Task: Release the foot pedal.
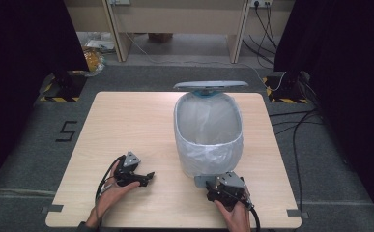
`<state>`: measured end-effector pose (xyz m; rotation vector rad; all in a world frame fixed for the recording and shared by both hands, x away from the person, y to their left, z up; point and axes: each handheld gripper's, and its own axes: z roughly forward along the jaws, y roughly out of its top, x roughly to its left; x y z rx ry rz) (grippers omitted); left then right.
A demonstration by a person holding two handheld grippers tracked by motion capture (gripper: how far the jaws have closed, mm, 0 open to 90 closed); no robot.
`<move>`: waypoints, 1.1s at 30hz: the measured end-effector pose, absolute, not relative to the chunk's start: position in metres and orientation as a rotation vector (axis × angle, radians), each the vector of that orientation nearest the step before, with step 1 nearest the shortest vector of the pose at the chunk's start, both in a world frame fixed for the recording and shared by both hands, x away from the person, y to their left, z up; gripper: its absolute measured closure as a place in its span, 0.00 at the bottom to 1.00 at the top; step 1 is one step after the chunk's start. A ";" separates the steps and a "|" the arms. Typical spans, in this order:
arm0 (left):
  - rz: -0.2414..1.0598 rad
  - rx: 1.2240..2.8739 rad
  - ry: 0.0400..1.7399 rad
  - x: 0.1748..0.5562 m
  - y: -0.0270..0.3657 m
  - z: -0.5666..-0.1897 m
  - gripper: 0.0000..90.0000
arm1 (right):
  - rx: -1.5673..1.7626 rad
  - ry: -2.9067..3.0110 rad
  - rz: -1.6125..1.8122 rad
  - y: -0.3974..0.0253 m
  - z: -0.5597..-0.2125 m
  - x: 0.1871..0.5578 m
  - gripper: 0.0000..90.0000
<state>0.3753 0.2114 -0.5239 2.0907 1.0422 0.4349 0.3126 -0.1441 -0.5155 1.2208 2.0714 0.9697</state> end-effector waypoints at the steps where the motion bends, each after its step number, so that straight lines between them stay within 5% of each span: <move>1: 0.435 2.091 1.042 0.375 0.211 -0.524 0.16 | 1.225 2.070 0.974 -0.144 -0.515 0.313 0.20; 33: 0.435 2.090 1.043 0.375 0.211 -0.524 0.16 | 1.264 2.057 1.075 -0.152 -0.513 0.314 0.21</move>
